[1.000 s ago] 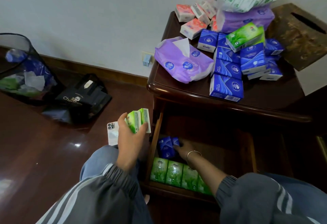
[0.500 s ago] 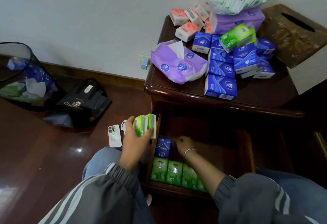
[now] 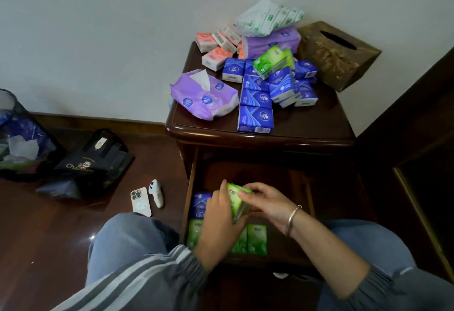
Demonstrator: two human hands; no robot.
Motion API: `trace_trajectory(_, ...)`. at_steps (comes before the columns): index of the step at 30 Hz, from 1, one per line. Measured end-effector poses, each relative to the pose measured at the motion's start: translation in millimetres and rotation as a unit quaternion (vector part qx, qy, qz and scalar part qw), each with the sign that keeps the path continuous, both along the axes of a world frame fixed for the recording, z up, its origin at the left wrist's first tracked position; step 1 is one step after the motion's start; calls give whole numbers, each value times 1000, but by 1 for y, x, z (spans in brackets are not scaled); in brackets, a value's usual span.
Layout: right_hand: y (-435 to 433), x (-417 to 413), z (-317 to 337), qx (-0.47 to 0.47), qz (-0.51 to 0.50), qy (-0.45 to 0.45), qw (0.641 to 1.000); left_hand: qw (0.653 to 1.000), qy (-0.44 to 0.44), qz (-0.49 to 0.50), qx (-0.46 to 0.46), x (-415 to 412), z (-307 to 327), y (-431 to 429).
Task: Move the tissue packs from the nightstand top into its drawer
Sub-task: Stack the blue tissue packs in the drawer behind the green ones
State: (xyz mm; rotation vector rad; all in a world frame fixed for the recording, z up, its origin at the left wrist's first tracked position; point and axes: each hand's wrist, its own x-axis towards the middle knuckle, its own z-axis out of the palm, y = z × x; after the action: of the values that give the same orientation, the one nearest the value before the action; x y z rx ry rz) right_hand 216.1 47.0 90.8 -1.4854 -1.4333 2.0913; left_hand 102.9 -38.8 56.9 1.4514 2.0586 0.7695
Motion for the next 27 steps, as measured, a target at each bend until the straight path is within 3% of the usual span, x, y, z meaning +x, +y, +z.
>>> trace_trajectory(6, 17, 51, -15, 36, -36, -41, 998, 977, -166, -91, -93, 15, -2, -3)
trace_trajectory(9, 44, 84, -33, 56, -62, -104, 991, 995, -84, 36, -42, -13, -9, -5)
trace_trajectory(12, 50, 105, -64, 88, 18, -213, 973, 980, 35, 155, -117, -46, -30, -12)
trace_trajectory(16, 41, 109, -99, 63, 154, -278, 946, 950, -15, 179, -254, -59, -55, -18)
trace_trajectory(21, 41, 107, -114, 23, 196, -282, 939, 947, -51, 202, -244, -60, -65, -17)
trace_trajectory(27, 33, 102, -124, 53, 223, -292, 928, 951, -40, 192, -239, -61, -70, -18)
